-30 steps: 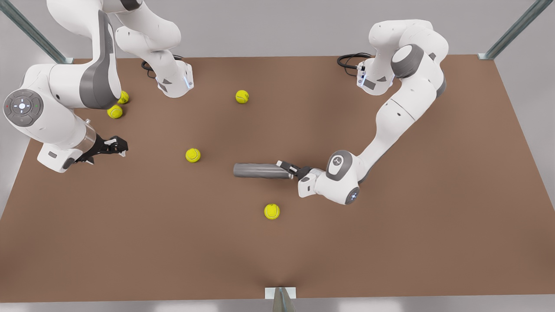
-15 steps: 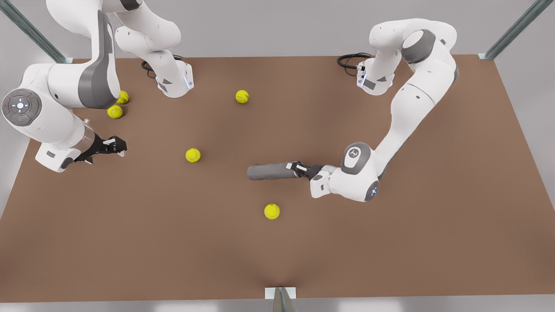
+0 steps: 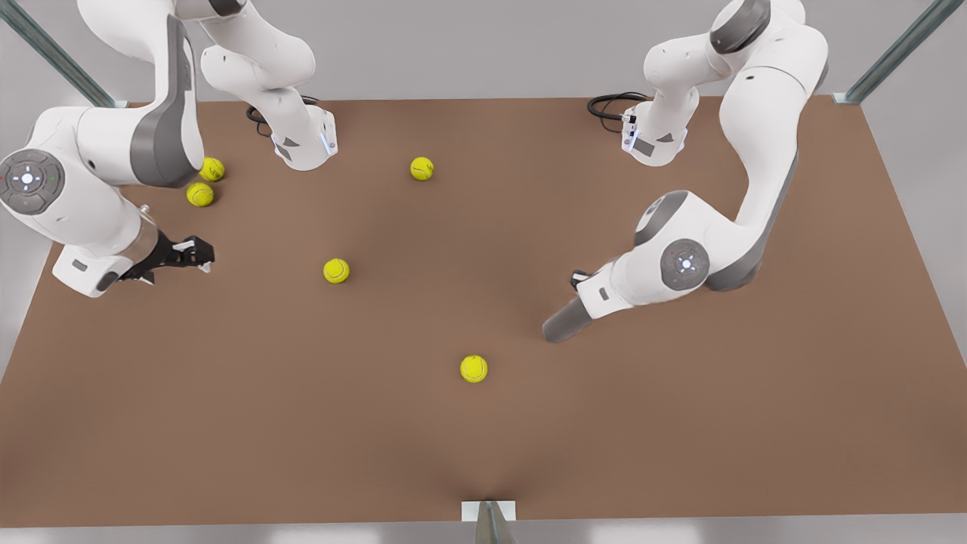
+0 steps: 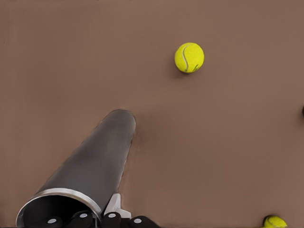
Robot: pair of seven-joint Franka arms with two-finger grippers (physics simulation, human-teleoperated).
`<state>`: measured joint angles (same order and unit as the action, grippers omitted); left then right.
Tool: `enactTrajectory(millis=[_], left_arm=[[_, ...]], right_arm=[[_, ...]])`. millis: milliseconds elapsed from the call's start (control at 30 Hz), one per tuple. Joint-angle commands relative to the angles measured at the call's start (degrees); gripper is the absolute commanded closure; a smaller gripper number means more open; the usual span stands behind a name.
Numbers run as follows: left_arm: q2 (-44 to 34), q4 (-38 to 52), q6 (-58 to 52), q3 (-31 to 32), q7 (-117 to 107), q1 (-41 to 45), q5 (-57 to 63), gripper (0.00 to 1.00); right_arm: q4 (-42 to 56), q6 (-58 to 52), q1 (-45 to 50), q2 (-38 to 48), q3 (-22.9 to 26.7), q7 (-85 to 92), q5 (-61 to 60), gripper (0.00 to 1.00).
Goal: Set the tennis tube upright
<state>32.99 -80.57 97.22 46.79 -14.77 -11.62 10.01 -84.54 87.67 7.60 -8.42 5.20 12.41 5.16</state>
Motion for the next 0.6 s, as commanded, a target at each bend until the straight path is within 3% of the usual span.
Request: enactTrajectory(millis=[0, 467, 533, 567], left_arm=[[-0.5, 0.4, -7.8, 0.1, -12.9, 0.0, 8.1, 0.79], [1.5, 0.2, -7.0, -1.2, -14.2, 0.8, 10.2, 0.79], [1.8, 0.2, -7.0, -1.2, -14.2, 0.9, 10.2, 0.47], [2.2, 0.2, -7.0, -1.2, -14.2, 0.9, 10.3, 0.45]], right_arm=[[-0.3, 0.5, 0.0, 0.3, -0.1, -5.6, 0.1, 0.0], [-0.5, -0.3, 0.1, -0.6, 0.2, -5.6, -0.1, 0.0], [-0.5, -0.4, 0.1, -0.8, 0.2, -5.6, -0.1, 0.0], [-0.5, -0.4, 0.2, -0.8, 0.2, -5.6, -0.2, 0.0]])
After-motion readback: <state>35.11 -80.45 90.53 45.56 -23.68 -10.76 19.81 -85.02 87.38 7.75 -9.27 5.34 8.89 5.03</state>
